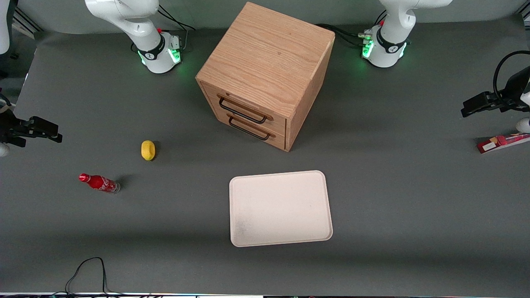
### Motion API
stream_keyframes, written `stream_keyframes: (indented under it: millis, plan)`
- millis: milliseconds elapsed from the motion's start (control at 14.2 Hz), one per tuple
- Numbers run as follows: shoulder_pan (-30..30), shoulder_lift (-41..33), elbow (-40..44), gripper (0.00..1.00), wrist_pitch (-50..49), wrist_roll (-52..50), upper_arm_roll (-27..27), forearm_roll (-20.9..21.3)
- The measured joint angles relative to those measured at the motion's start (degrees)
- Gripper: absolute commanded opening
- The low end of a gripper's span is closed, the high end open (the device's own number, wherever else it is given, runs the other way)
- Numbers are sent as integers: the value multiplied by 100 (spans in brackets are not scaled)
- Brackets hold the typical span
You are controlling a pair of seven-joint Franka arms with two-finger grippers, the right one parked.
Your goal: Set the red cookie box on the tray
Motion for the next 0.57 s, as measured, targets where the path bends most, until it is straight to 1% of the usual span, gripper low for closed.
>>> stream_keyframes:
  millis: [565]
  plan:
    - [-3, 135, 99, 100, -178, -1, 11, -4]
